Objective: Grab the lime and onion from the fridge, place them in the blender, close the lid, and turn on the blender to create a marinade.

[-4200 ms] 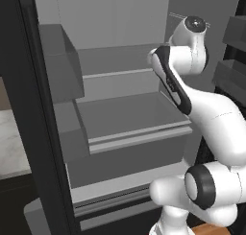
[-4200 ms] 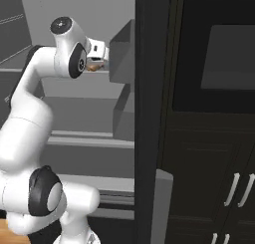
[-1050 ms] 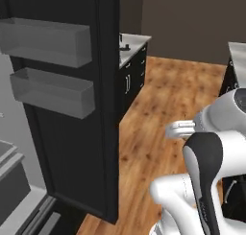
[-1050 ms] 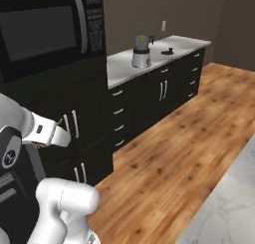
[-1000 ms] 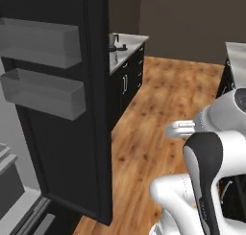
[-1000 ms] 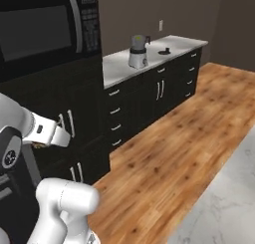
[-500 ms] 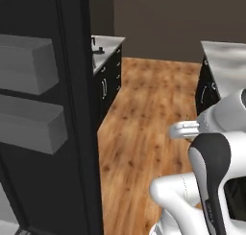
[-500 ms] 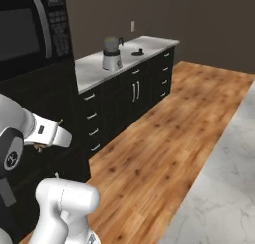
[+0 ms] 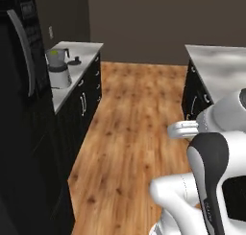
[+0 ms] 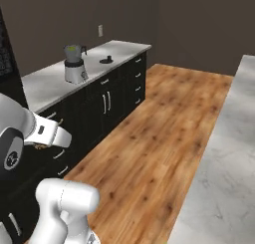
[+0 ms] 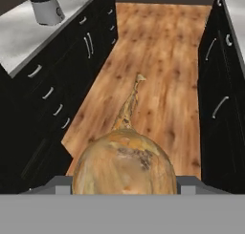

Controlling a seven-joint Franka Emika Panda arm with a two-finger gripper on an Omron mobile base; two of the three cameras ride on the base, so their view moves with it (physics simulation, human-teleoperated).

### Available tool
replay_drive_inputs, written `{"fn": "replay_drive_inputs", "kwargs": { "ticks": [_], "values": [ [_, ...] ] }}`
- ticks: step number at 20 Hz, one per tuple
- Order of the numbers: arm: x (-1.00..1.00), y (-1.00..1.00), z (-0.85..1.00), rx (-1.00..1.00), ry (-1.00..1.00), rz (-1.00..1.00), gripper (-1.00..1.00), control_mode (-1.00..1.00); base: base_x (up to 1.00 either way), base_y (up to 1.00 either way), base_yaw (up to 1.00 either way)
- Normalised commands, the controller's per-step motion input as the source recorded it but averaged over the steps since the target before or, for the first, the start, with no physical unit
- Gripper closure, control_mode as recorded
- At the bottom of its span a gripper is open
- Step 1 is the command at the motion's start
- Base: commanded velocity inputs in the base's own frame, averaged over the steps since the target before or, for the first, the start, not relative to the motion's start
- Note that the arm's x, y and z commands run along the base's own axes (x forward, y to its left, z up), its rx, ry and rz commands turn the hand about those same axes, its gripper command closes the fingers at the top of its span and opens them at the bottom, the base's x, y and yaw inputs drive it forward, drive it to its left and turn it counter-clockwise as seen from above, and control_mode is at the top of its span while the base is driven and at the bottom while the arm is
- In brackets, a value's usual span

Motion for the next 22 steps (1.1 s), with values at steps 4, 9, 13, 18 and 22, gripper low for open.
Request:
{"fn": "replay_drive_inputs", "kwargs": {
  "ticks": [4,9,13,18,22],
  "values": [
    [0.00,0.00,0.00,0.00,0.00,0.00,1.00,1.00,1.00,-0.01,-0.10],
    [0.00,0.00,0.00,0.00,0.00,0.00,1.00,1.00,1.00,-0.23,0.02],
    [0.00,0.00,0.00,0.00,0.00,0.00,1.00,1.00,1.00,-0.09,0.16],
    [0.00,0.00,0.00,0.00,0.00,0.00,1.00,1.00,1.00,0.00,0.34],
    [0.00,0.00,0.00,0.00,0.00,0.00,1.00,1.00,1.00,0.00,0.48]
  ]
}}
